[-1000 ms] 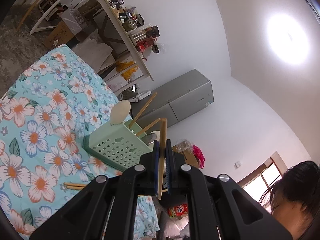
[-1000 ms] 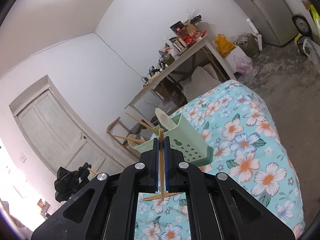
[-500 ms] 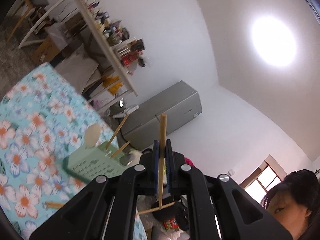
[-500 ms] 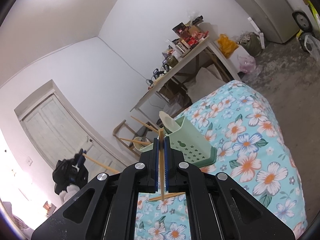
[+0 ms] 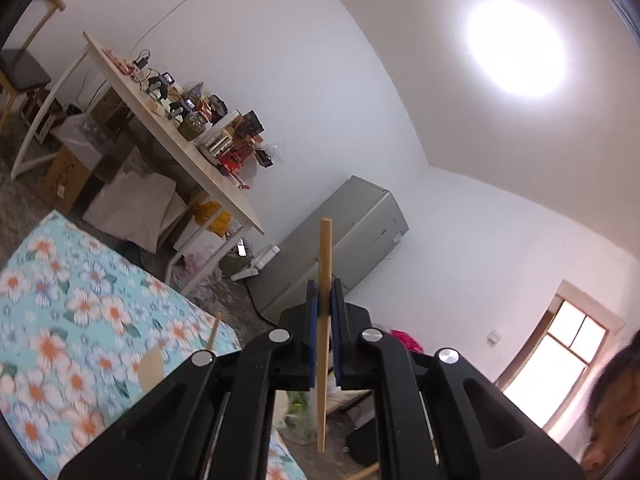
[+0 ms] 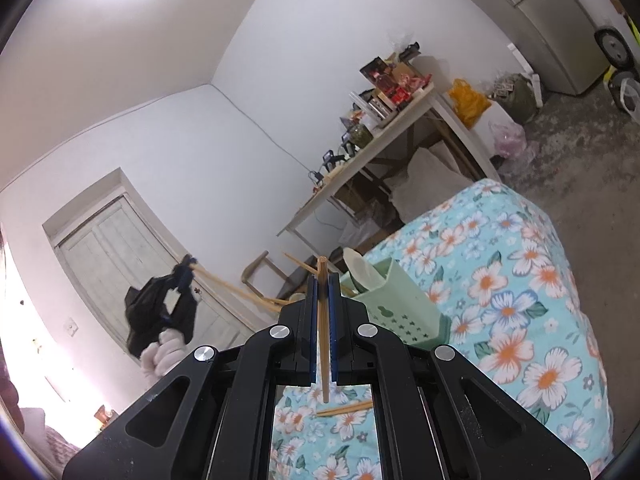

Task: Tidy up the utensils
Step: 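Carry both held chopsticks up over the green holder, then lower the chopstick into the holder and open the left tool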

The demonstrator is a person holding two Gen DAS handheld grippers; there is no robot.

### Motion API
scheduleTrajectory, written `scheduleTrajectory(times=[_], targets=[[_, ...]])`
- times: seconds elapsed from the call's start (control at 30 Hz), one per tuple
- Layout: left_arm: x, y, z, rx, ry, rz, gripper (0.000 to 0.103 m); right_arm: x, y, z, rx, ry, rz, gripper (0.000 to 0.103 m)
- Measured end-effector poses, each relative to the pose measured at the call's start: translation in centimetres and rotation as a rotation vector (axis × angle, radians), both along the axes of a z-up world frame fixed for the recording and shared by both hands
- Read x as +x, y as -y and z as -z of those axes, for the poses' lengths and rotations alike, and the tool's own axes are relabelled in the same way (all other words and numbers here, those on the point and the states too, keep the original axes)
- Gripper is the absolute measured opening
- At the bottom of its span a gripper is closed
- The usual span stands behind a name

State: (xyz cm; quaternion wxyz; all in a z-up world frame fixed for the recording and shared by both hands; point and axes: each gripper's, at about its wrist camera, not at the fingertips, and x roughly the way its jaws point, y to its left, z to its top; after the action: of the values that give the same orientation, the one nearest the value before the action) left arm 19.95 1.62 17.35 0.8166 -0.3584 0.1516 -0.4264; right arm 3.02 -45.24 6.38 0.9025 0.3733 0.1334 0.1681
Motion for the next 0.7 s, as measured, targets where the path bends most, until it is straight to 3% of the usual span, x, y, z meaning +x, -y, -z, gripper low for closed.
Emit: scheduleTrajectory(times=[0.23,0.4,0.7], targets=[[2.5,2.2,-0.1,0.097,0.039,-0.074,0.005,0.2,0.4,-0.9,-0.012,0.013,0.005,0.003],[3.5,4.4,0.7,0.224,0.077,-0.142,0.005,0.4,0.5,-0.9,-0.011,0.013,0.004,0.003],[4.3,9.1,3.2,0.398,0.121,-0.168,0.005,0.8,0.4,-0.8,-0.017,0.001,-0.005,0.003]])
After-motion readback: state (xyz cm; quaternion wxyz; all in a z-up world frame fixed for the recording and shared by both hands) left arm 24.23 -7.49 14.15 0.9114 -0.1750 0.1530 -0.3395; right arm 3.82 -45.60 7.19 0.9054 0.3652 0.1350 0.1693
